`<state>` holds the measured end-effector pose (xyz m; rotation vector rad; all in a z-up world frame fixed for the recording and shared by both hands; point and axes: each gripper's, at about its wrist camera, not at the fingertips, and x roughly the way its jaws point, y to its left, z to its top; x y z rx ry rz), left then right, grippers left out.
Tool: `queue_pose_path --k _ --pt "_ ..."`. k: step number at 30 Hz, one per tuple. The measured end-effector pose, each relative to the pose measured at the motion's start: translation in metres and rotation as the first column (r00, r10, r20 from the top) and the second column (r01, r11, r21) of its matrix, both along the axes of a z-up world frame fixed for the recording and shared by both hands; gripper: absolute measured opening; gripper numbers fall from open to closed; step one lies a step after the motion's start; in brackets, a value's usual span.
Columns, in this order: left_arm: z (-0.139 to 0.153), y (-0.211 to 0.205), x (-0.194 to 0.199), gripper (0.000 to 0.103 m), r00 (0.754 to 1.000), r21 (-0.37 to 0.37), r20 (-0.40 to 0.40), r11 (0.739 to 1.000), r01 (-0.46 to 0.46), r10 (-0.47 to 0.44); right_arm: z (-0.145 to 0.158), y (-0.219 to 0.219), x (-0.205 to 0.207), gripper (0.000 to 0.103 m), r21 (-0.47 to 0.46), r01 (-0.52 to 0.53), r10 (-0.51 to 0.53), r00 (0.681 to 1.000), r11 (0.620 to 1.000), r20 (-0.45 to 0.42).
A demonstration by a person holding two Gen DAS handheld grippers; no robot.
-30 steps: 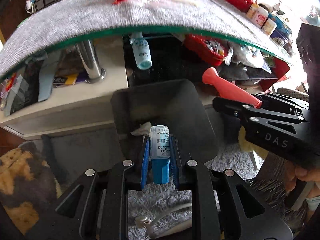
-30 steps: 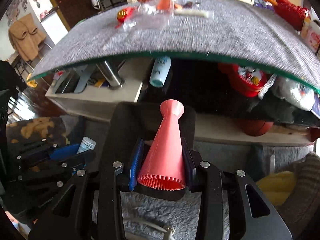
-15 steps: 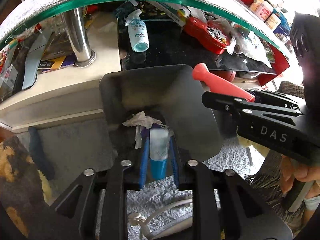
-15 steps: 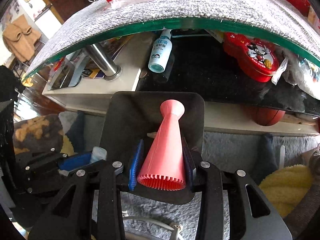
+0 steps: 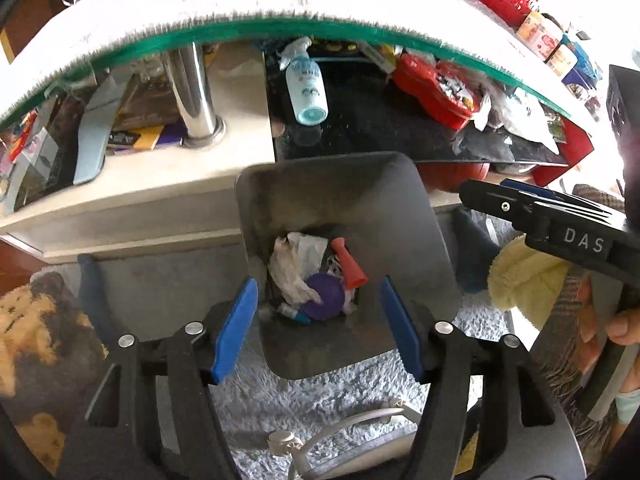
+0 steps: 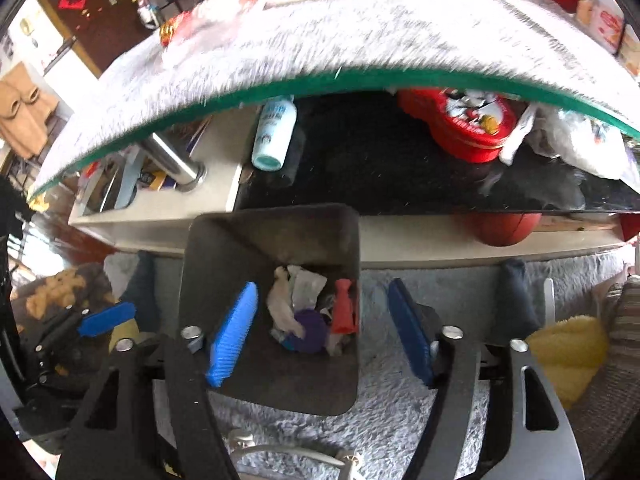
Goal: Collect trash
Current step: 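Raise both grippers back over the table, then grasp the clear plastic wrapper with the left gripper while the right grasps the white stick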
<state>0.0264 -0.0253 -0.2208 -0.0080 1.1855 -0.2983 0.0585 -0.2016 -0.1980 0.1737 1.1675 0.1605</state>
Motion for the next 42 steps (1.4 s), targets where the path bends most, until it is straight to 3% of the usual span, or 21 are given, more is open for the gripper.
queue_pose_path --k 6,13,21,29,37,42 --pt "0.021 -0.001 0.002 0.065 0.999 0.001 0.04 1.0 0.002 -0.002 0.022 -0.006 0.002 0.074 0.017 0.01 -0.01 0.999 1.0 0.04" --pt "0.061 0.006 0.015 0.072 0.992 0.012 0.124 1.0 -0.028 0.027 0.07 -0.018 0.014 0.074 0.037 0.024 -0.03 0.989 0.999 0.143" --pt "0.09 0.015 0.043 0.074 0.982 0.03 0.174 0.997 -0.072 0.066 0.105 -0.025 0.05 0.074 -0.011 0.014 -0.011 0.973 1.0 0.23" --pt "0.113 0.004 0.079 0.077 0.975 0.027 0.212 0.997 -0.066 0.058 0.104 -0.033 0.09 0.072 -0.059 0.02 -0.006 0.974 0.998 0.228" --pt "0.103 -0.026 0.119 0.079 0.985 -0.003 0.172 1.0 -0.017 0.017 0.079 -0.049 0.125 0.067 -0.071 0.049 -0.036 0.984 0.996 0.176" --pt "0.095 -0.045 0.138 0.08 0.987 -0.003 0.157 1.0 0.011 -0.011 0.064 -0.045 0.148 0.065 -0.041 0.001 0.006 0.988 0.999 0.155"
